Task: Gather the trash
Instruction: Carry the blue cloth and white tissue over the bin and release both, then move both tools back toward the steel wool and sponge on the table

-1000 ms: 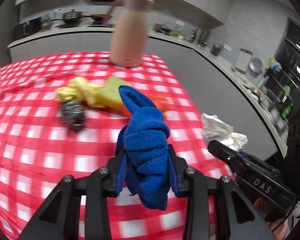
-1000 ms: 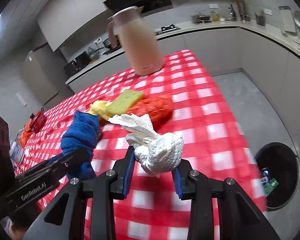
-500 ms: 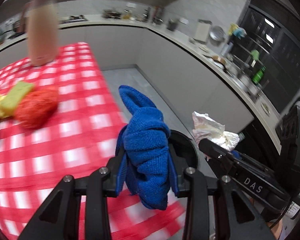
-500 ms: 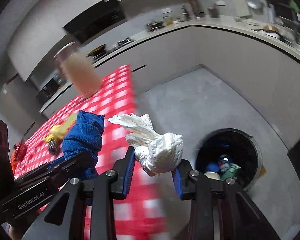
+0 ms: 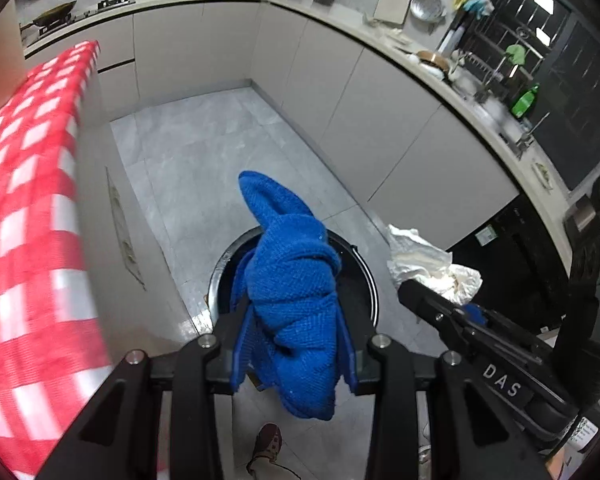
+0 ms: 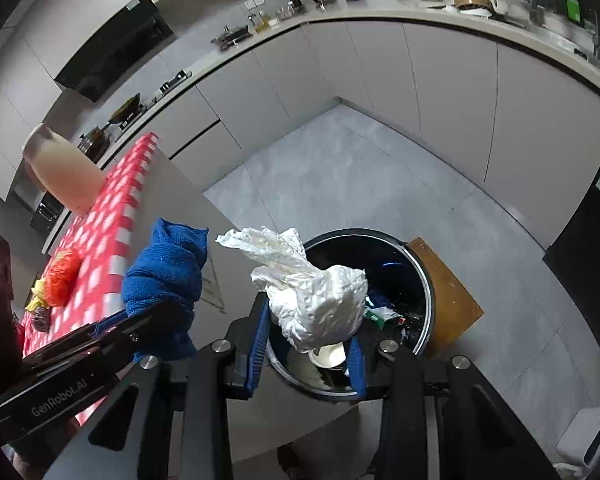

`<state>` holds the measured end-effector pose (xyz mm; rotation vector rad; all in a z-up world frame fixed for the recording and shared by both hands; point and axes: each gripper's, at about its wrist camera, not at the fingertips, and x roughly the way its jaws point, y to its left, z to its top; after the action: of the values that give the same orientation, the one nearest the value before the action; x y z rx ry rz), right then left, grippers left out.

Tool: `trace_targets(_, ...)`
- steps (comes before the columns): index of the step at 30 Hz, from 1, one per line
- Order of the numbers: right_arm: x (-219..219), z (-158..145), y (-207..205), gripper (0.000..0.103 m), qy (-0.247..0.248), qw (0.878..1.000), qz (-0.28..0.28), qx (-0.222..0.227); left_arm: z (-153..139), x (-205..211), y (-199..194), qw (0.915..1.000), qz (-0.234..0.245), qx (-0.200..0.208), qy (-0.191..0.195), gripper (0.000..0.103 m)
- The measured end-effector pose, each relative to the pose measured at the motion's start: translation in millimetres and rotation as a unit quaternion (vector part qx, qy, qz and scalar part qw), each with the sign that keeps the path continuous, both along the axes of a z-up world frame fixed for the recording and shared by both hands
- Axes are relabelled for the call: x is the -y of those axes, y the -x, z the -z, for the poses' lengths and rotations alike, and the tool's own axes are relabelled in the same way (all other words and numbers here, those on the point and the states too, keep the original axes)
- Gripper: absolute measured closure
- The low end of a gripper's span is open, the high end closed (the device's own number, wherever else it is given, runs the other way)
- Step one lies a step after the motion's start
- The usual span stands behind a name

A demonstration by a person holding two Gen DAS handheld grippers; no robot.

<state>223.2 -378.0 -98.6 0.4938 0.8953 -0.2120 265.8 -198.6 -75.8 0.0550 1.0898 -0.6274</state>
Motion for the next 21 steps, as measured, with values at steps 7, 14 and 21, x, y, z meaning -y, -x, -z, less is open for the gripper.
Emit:
trace_targets(7,32,38,-28,0.055,-0.023,0.999,-0.010,-0.024,27,19,-8,0.9988,-0.021,-0.022,-0.038,0.050)
trace_targets(14,50,48,-36,0.046,-0.023,0.999,-0.001,-0.027,23,23,-13,0.9980,-0.042,-0.008,-0.047,0.035)
trace_targets(21,48,26,-33,0.046,-0.016,1.000,-0.003,-0.009,-14,10,-8,0.9977,-0.061,0.018,-0.025,0.035)
